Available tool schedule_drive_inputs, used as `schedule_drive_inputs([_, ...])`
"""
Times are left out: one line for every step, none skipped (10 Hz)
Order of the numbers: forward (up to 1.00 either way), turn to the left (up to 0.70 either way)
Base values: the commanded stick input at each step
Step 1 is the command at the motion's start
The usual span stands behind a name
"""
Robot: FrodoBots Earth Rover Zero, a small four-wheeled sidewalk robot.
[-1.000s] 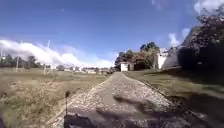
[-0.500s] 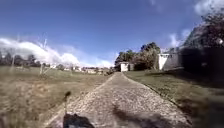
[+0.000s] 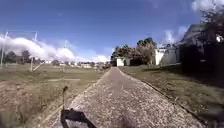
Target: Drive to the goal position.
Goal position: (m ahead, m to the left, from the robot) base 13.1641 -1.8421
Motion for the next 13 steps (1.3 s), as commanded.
schedule_drive_inputs([1.00,0.00])
schedule_drive_inputs([1.00,0.00])
schedule_drive_inputs([1.00,0.00])
schedule_drive_inputs([1.00,0.00])
schedule_drive_inputs([1.00,0.00])
schedule_drive_inputs([1.00,0.00])
schedule_drive_inputs([1.00,0.00])
schedule_drive_inputs([1.00,0.00])
schedule_drive_inputs([1.00,0.00])
schedule_drive_inputs([1.00,0.00])
schedule_drive_inputs([1.00,0.00])
schedule_drive_inputs([1.00,0.00])
schedule_drive_inputs([1.00,0.00])
